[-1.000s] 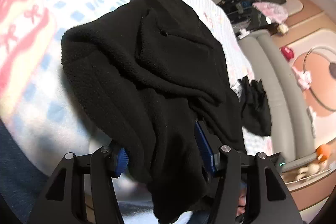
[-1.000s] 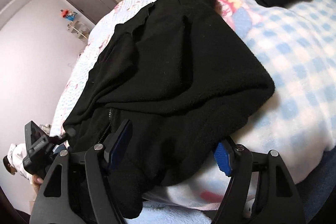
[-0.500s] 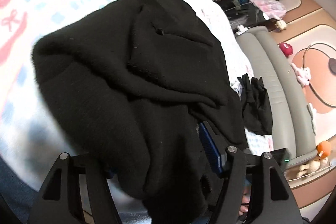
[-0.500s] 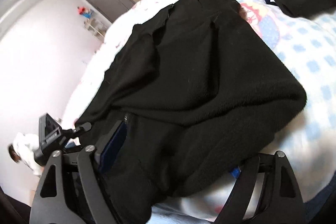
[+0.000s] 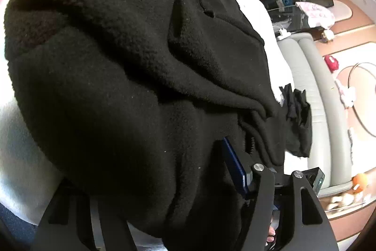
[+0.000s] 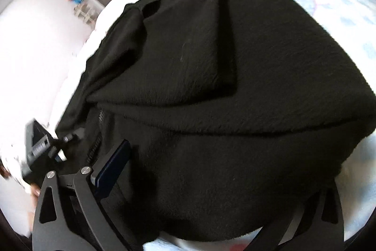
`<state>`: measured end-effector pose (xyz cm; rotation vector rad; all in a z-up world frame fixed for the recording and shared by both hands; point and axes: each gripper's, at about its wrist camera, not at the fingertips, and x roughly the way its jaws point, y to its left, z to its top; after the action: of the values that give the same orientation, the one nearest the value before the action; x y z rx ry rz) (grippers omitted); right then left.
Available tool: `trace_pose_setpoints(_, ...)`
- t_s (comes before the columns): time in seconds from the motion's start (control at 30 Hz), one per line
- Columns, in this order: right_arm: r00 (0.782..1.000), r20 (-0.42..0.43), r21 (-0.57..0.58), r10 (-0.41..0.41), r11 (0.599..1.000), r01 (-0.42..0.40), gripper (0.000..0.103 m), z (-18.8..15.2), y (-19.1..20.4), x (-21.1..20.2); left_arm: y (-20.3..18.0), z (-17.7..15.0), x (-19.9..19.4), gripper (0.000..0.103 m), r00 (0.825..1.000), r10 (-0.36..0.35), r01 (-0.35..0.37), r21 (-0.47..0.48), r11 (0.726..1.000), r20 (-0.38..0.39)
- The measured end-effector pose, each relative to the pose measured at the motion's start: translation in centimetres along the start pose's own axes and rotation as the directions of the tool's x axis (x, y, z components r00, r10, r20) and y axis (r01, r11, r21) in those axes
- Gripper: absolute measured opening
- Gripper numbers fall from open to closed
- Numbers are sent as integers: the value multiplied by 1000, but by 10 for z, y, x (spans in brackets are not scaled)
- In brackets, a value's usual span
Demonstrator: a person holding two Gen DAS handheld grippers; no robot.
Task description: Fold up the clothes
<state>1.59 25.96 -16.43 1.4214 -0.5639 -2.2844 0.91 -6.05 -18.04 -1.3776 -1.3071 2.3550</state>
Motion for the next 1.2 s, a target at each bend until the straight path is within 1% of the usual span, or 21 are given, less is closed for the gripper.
trace_pose_setpoints(0.03, 1000, 15, -1, 17, 1000, -17, 80, 3, 4, -5, -3, 0, -3, 64, 1000, 2, -2, 10, 1000, 2)
trace_pose_setpoints(0.1, 996, 49, -25, 68, 997, -67, 71, 8, 13, -16, -14, 0, -8, 63, 999, -25, 24, 59, 998, 20)
trace_pose_setpoints(0.13, 993, 66, -46, 100, 994, -97, 68, 9, 18, -21, -18, -1, -11, 63, 998, -53, 50, 83, 995, 35)
trace_pose_setpoints(0.2, 984, 87, -82, 158, 985, -151, 67, 5, 24, -26, -22, -1, -10, 63, 995, -88, 83, 104, 991, 44)
trace_pose_setpoints(0.27, 987, 56, -64, 150, 987, -146, 67, 1, 17, -12, -13, -1, 6, 62, 999, -53, 52, 68, 996, 6)
trace_pose_setpoints(0.33, 988, 35, -11, 147, 989, -147, 51, -1, 7, 0, -4, -1, 15, 53, 1000, -31, 31, 33, 999, 0)
trace_pose_setpoints(0.43, 989, 5, 72, 147, 987, -147, 53, -3, -7, 16, -8, 1, 15, 55, 1000, -30, 30, 42, 999, -8)
trace_pose_setpoints(0.47, 988, 2, 73, 152, 986, -152, 54, -4, -8, 16, -9, 1, 15, 55, 1000, -23, 23, 54, 998, -9)
trace_pose_setpoints(0.57, 987, -8, 55, 163, 985, -162, 55, -4, -4, 18, -19, 0, 14, 47, 1000, 28, -27, 106, 994, -6)
trace_pose_setpoints(0.6, 987, -13, 50, 159, 986, -158, 55, -4, -2, 18, -21, 1, 12, 41, 999, 44, -43, 134, 990, -5)
trace_pose_setpoints(0.63, 989, -13, 43, 148, 988, -147, 49, -4, 2, 16, -24, 0, 9, 34, 998, 58, -57, 166, 984, -4)
trace_pose_setpoints(0.67, 991, -9, 29, 135, 991, -134, 44, -5, 4, 14, -29, -2, 7, 32, 998, 61, -60, 191, 980, -3)
trace_pose_setpoints(0.73, 993, 1, -24, 117, 993, -117, 23, -7, 13, 8, -34, -5, 4, 25, 998, 60, -58, 219, 974, -1)
trace_pose_setpoints(0.77, 994, 11, -54, 108, 993, -108, 20, -9, 19, 3, -37, -6, 1, 25, 998, 69, -69, 241, 968, 9)
trace_pose_setpoints(0.8, 995, 23, -79, 100, 992, -98, 17, -10, 23, 0, -40, -7, -2, 20, 997, 74, -77, 256, 964, 22)
trace_pose_setpoints(0.87, 995, 50, -107, 85, 991, -79, 12, -16, 30, -11, -46, -7, -14, 14, 997, 50, -66, 271, 960, 65)
trace_pose_setpoints(0.93, 989, 87, -41, 119, 992, -116, 8, -15, 24, -24, -52, -6, -31, 12, 991, 32, -69, 282, 957, 132)
trace_pose_setpoints(0.97, 983, 109, -2, 148, 989, -149, 7, -15, 22, -30, -58, -5, -39, 11, 987, 26, -73, 297, 952, 160)
trace_pose_setpoints(1.0, 980, 132, -3, 151, 988, -152, 7, -14, 23, -39, -67, -3, -45, 11, 984, 16, -74, 328, 942, 176)
trace_pose_setpoints(1.13, 967, 188, -119, 173, 981, -153, 7, 3, 25, -88, -106, 11, -62, 11, 978, -22, -77, 460, 884, 205)
trace_pose_setpoints(1.2, 959, 210, -182, 190, 971, -152, 7, 13, 34, -106, -116, 19, -68, 11, 976, -53, -61, 494, 867, 213)
